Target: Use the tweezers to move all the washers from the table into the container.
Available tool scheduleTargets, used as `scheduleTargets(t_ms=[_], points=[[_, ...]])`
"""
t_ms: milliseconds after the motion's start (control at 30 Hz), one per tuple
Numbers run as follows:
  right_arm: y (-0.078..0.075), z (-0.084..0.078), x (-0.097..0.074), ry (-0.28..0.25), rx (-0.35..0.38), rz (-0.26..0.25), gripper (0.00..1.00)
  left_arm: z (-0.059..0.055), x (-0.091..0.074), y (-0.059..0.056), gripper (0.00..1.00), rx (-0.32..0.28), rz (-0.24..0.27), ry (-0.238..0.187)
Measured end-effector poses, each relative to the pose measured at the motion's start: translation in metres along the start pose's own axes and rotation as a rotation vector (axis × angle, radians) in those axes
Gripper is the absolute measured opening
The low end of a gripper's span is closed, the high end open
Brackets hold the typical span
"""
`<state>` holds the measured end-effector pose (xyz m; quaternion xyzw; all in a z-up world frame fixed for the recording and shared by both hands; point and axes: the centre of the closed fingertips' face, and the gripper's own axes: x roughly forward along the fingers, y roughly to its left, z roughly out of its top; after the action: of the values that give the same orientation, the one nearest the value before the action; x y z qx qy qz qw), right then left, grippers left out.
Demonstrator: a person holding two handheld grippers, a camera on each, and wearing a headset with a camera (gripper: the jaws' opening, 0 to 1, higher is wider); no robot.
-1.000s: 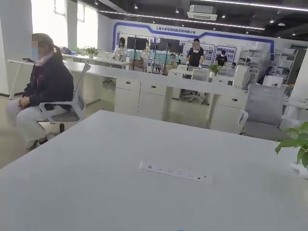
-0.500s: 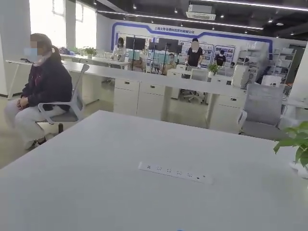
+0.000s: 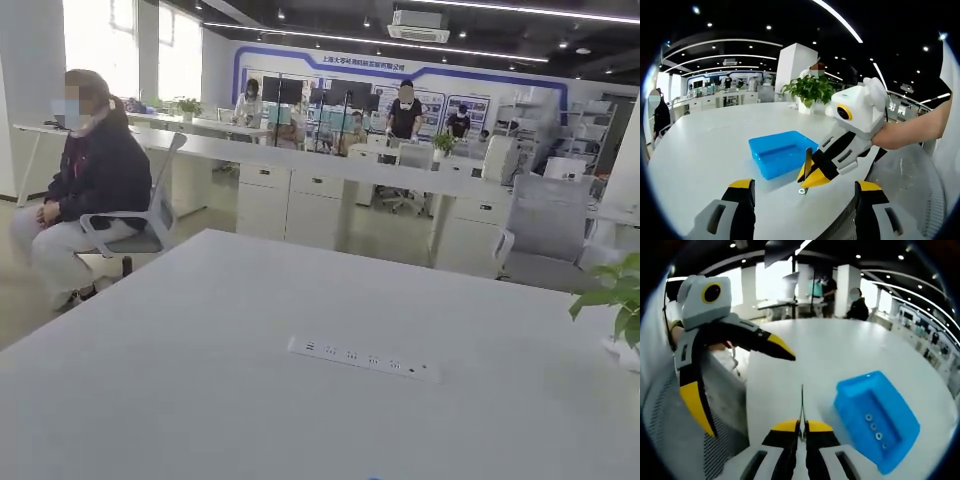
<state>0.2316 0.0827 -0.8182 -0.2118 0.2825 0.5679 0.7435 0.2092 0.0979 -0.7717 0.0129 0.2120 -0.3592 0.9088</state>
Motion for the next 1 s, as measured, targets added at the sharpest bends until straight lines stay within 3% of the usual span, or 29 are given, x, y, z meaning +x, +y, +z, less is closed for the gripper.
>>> scheduleTargets(t_ms=[100,300,433,700,867,1000], points=[[-0.003,0.003,-0.004,-0.025,0.027,-0.017,0.02,0.0,0.0,0.0,0.83,-0.001,0.0,-0.001],[-0.01,0.01,-0.009,-0.103,0.18,-0.016,0.03,-0.001,0.0,-0.001,0.83,0.006,-0.005,0.004],[-0.016,0.007,-0.007,-0.102,0.201,-0.027,0.04,-0.001,0.0,-0.002,0.82,0.007,-0.005,0.006],[-0.011,0.001,0.001,-0.088,0.204,-0.01,0.04,-0.001,-0.001,-0.001,0.82,0.006,-0.003,0.009],[-0.008,0.002,-0.001,-0.109,0.163,-0.011,0.04,-0.001,-0.001,0.0,0.82,0.005,0.0,0.009],[-0.011,0.001,-0.004,-0.121,0.18,-0.023,0.05,-0.001,-0.001,0.0,0.83,0.008,-0.001,0.01]])
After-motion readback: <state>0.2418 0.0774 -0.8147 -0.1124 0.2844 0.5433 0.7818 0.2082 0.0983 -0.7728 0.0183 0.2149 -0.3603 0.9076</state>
